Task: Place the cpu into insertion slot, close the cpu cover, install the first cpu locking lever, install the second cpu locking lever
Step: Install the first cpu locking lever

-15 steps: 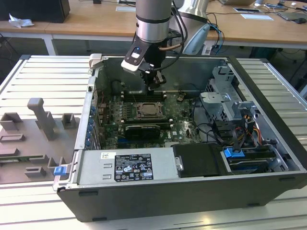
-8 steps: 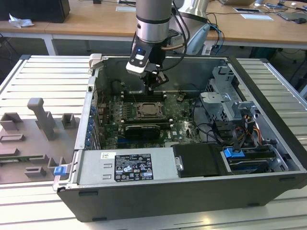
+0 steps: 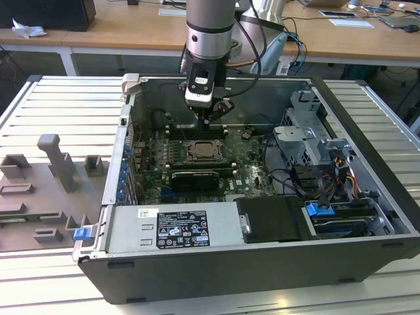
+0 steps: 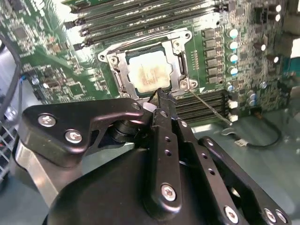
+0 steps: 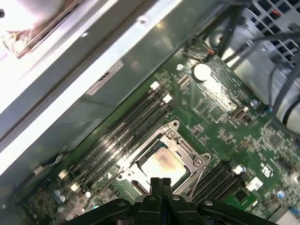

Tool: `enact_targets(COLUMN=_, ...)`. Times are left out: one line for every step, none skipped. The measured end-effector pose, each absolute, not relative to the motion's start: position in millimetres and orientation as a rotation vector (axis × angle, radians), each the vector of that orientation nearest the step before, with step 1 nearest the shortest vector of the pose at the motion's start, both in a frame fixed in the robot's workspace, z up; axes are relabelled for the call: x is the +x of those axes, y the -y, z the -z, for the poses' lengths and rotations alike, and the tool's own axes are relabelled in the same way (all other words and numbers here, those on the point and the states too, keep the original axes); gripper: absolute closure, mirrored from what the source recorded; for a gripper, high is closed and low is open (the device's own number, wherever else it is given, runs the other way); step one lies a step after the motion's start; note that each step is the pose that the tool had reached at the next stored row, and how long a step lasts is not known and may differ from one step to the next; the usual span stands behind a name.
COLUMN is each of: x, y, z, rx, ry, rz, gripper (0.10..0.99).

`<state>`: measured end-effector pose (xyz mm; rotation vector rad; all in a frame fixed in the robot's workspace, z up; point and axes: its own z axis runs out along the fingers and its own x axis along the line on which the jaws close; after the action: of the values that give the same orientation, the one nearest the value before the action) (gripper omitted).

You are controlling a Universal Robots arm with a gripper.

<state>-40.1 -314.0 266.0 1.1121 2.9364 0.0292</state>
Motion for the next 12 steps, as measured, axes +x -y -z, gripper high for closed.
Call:
enact_targets(x=-40.1, y=314.0, z=-265.9, rx=1.087, ry=-2.946, rz=-0.029, gripper=0.98)
enact_targets(x=-40.1, y=314.0, z=-265.8, rx=1.029, ry=-2.967, rz=-0.029, gripper=0.98)
enact_targets(x=-40.1, y=314.0, z=-265.7, rx=1.0, ry=-2.977, rz=-0.029, gripper=0.98)
enact_targets(x=-40.1, y=314.0, z=-265.7, rx=0.974, ry=-2.986, rz=-0.029, gripper=0.98)
enact_targets(x=-40.1, y=314.0, z=-265.7, rx=0.947, ry=-2.995, rz=-0.029, gripper=0.98)
enact_targets(x=-40.1, y=314.0, z=-265.6, rx=0.918, ry=-3.004, rz=-0.029, gripper=0.98)
enact_targets(x=-40.1, y=314.0, z=-265.6, rx=0.875, ry=-3.017, rz=-0.029, gripper=0.98)
enact_targets(x=-40.1, y=314.0, z=-265.5, rx=0.838, ry=-3.028, rz=-0.029, gripper=0.98)
enact_targets(x=-40.1, y=314.0, z=-265.5, rx=0.809, ry=-3.036, rz=-0.029, gripper=0.98)
enact_targets(x=-40.1, y=314.0, z=-265.5, rx=0.763, ry=-3.048, rz=-0.029, gripper=0.98)
enact_targets(x=-40.1, y=314.0, z=-265.4, rx=0.736, ry=-3.055, rz=-0.029, gripper=0.98)
enact_targets(x=-40.1, y=314.0, z=-265.3, rx=0.708, ry=-3.062, rz=-0.029, gripper=0.98)
